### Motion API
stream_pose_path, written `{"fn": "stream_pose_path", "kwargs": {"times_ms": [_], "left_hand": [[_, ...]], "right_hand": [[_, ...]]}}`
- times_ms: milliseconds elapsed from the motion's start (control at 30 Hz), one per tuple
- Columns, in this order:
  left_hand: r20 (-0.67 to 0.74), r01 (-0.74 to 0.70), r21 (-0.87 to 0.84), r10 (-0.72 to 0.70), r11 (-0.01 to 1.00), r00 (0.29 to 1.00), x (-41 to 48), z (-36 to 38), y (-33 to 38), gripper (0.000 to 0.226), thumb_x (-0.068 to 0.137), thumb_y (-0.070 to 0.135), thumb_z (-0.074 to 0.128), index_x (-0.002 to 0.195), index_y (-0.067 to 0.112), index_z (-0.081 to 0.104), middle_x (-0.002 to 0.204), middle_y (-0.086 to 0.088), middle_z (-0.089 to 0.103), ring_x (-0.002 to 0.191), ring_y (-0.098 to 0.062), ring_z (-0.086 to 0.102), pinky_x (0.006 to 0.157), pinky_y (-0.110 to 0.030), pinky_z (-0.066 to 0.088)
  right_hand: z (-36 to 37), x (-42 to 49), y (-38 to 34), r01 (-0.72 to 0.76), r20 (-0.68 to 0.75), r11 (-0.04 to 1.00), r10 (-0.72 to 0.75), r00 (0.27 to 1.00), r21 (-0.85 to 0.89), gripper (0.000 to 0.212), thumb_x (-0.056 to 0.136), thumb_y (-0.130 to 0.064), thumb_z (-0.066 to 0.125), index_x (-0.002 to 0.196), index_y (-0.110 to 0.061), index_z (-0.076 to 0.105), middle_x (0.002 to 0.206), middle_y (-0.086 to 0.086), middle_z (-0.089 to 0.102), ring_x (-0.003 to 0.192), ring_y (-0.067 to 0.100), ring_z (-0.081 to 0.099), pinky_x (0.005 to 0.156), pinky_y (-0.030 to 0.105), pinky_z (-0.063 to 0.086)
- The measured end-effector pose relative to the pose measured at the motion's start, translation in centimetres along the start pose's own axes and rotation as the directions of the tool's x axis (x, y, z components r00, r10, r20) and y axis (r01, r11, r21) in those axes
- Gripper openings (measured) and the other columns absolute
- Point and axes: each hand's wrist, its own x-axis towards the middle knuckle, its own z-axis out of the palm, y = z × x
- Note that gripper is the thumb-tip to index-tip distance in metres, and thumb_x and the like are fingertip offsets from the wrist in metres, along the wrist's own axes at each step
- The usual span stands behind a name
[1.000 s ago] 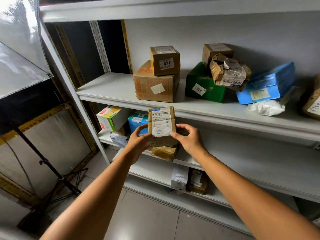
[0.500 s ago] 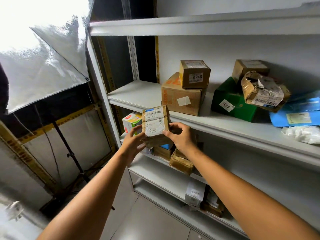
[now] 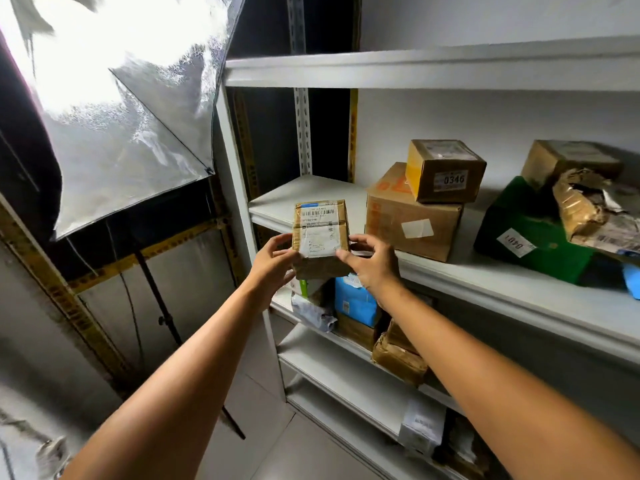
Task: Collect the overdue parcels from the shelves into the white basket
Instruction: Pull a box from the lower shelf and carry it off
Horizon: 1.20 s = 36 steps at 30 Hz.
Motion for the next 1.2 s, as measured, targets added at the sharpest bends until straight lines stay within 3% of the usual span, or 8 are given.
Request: {"fn": "stream_pose_path", "kwargs": {"times_ms": [67, 167, 333, 533, 633, 767, 933, 1200], "left_hand": [[0.028, -0.007, 0.016, 0.006, 1.0, 1.0, 2.4, -1.0, 0.5, 0.054, 0.087, 0.004, 0.067, 0.136, 0.02, 0.05, 0.119, -0.013, 0.068, 0.112, -0.023, 0.065, 0.085, -0.031, 0.053], [0.039, -0.01, 0.017, 0.009, 1.0, 0.999, 6.3, -2.3, 1.6, 0.055, 0.087, 0.002, 0.066, 0.137, 0.019, 0.049, 0.118, -0.017, 0.067, 0.108, -0.023, 0.067, 0.083, -0.03, 0.056], [0.126, -0.042, 0.065, 0.033, 0.997, 0.992, 12.4, -4.2, 3.3, 0.054, 0.089, 0.006, 0.067, 0.137, 0.021, 0.047, 0.12, -0.014, 0.068, 0.108, -0.021, 0.068, 0.079, -0.027, 0.058], [0.157, -0.048, 0.142, 0.026, 0.989, 0.987, 18.9, -5.7, 3.9, 0.053, 0.09, 0.013, 0.068, 0.138, 0.023, 0.048, 0.116, -0.008, 0.071, 0.111, -0.019, 0.066, 0.091, -0.034, 0.052], [0.161, -0.044, 0.162, 0.018, 0.986, 0.987, 21.4, -6.0, 3.8, 0.052, 0.091, 0.017, 0.069, 0.138, 0.025, 0.048, 0.115, -0.007, 0.07, 0.112, -0.019, 0.064, 0.096, -0.039, 0.049], [0.183, -0.036, 0.161, 0.006, 0.986, 0.983, 23.9, -5.9, 3.7, 0.052, 0.092, 0.018, 0.069, 0.139, 0.025, 0.047, 0.116, -0.005, 0.069, 0.111, -0.018, 0.064, 0.083, -0.029, 0.051], [0.198, -0.02, 0.179, -0.016, 0.984, 0.98, 26.2, -5.6, 3.4, 0.052, 0.092, 0.015, 0.068, 0.139, 0.023, 0.046, 0.116, -0.005, 0.066, 0.11, -0.018, 0.063, 0.079, -0.027, 0.051], [0.2, -0.006, 0.245, -0.044, 0.97, 0.979, 28.2, -5.4, 2.6, 0.049, 0.092, 0.016, 0.067, 0.137, 0.023, 0.048, 0.113, -0.005, 0.067, 0.102, -0.014, 0.065, 0.075, -0.025, 0.052]], "right_hand": [[1.3, 1.9, -0.1, 0.004, -0.021, 1.0, -0.004, 1.0, 0.01, 0.034, 0.079, -0.016, 0.08, 0.111, -0.012, 0.066, 0.107, -0.001, 0.066, 0.098, 0.01, 0.059, 0.086, 0.02, 0.049], [3.5, 5.2, 0.1, 0.005, -0.06, 1.0, -0.005, 0.998, 0.001, 0.036, 0.079, -0.014, 0.079, 0.112, -0.012, 0.065, 0.116, 0.007, 0.065, 0.106, 0.014, 0.058, 0.094, 0.031, 0.05], [6.1, 10.2, -0.4, 0.009, -0.093, 0.999, -0.012, 0.996, -0.036, 0.038, 0.083, -0.015, 0.077, 0.119, -0.01, 0.064, 0.116, 0.0, 0.06, 0.101, 0.005, 0.05, 0.081, 0.014, 0.043], [8.5, 14.8, 0.4, -0.029, -0.127, 0.994, 0.016, 0.992, -0.108, 0.039, 0.085, -0.023, 0.075, 0.122, -0.018, 0.063, 0.107, -0.012, 0.058, 0.091, -0.003, 0.049, 0.066, 0.005, 0.033], [9.3, 17.0, 0.6, -0.038, -0.13, 0.992, 0.022, 0.991, -0.121, 0.039, 0.084, -0.022, 0.076, 0.12, -0.016, 0.064, 0.111, -0.006, 0.065, 0.097, 0.005, 0.056, 0.069, 0.008, 0.04], [9.6, 19.1, 1.2, -0.078, -0.145, 0.99, 0.06, 0.988, -0.122, 0.036, 0.083, -0.021, 0.076, 0.118, -0.016, 0.066, 0.107, -0.006, 0.067, 0.098, 0.008, 0.06, 0.078, 0.018, 0.049], [10.0, 21.2, 2.3, -0.123, -0.167, 0.985, 0.102, 0.981, -0.118, 0.029, 0.083, -0.021, 0.075, 0.109, -0.021, 0.065, 0.094, -0.012, 0.064, 0.091, 0.007, 0.061, 0.078, 0.023, 0.051], [10.7, 22.8, 4.1, -0.23, -0.18, 0.968, 0.21, 0.961, -0.098, 0.033, 0.082, -0.026, 0.074, 0.114, -0.021, 0.064, 0.102, -0.005, 0.067, 0.094, 0.013, 0.064, 0.086, 0.04, 0.058]]}}
